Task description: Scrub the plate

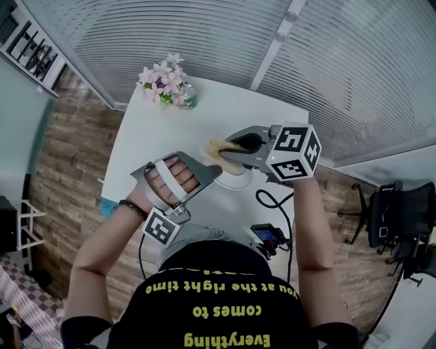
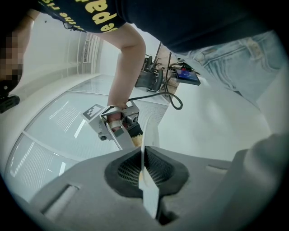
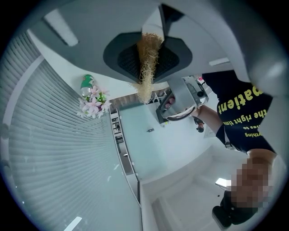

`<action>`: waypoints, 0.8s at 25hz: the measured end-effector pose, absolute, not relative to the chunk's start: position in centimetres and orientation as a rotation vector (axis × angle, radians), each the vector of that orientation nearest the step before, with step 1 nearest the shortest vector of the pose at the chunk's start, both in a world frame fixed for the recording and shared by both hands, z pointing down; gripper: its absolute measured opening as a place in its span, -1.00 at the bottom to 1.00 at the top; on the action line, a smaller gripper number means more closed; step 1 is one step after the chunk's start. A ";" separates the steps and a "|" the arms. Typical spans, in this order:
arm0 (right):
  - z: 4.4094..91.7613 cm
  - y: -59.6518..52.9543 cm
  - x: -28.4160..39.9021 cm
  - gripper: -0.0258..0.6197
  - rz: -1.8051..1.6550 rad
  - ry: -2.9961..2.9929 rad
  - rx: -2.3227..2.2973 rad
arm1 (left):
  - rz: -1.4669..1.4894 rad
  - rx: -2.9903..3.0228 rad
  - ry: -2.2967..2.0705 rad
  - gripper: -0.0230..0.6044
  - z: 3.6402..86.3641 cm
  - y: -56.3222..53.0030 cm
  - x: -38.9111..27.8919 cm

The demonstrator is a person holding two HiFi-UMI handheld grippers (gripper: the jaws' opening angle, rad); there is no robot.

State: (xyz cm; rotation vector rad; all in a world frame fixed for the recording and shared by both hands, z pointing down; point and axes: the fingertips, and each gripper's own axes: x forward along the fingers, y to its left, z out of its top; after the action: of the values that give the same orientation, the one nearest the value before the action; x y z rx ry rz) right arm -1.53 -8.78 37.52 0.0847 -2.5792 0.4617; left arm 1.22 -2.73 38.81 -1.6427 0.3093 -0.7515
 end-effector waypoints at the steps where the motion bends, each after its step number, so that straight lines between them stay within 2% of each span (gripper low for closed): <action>1: 37.5 -9.0 -1.2 -0.76 0.463 -2.583 0.102 | -0.748 -1.642 0.315 -0.90 38.6 -2.8 1.2; 20: 40.3 -13.1 3.2 -0.76 0.605 -2.586 0.291 | -0.749 -1.624 0.350 -0.90 37.8 -3.5 1.1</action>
State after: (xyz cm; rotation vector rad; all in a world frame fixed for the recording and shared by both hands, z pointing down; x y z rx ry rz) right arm 3.19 -13.11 40.34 0.2910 -2.5859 0.6052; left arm 1.14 -3.50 37.84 -1.6243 0.3498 -0.7491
